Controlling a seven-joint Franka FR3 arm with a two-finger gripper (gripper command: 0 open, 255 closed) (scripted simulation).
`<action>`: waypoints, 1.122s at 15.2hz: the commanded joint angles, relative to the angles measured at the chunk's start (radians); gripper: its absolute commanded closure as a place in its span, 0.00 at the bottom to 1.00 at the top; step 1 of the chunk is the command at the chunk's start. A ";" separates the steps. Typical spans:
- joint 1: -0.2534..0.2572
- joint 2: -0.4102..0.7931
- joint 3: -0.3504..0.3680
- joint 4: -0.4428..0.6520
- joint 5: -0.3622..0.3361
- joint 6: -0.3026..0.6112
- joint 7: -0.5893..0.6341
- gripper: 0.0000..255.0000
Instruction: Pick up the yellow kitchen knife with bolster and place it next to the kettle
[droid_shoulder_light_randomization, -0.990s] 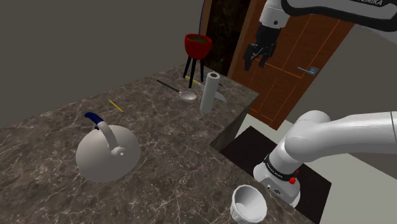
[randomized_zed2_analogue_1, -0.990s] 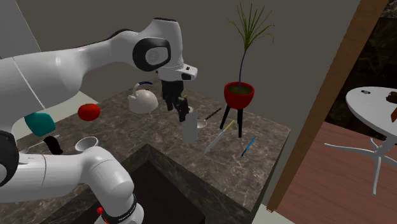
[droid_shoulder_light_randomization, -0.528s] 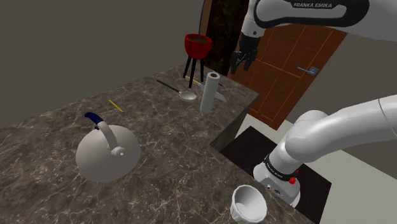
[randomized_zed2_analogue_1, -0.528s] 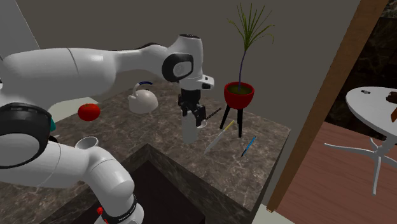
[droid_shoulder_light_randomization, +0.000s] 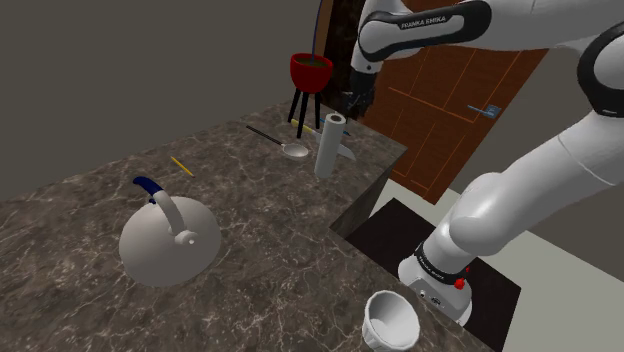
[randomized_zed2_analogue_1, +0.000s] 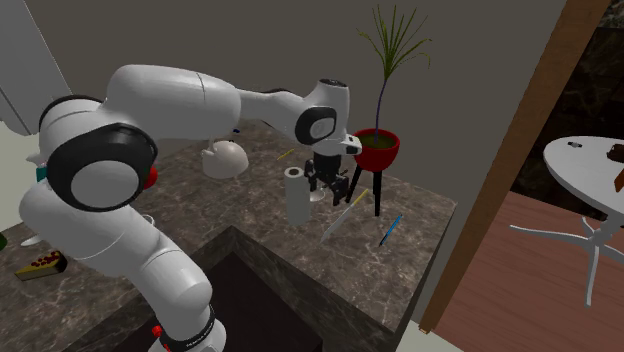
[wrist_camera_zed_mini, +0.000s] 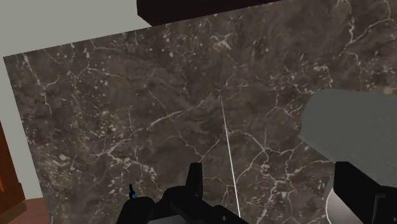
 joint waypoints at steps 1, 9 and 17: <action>0.006 0.076 -0.011 0.030 0.014 0.037 -0.035 0.00; 0.009 0.400 -0.026 0.220 0.095 0.131 -0.177 0.00; 0.003 0.508 -0.018 0.232 0.124 0.217 -0.214 0.00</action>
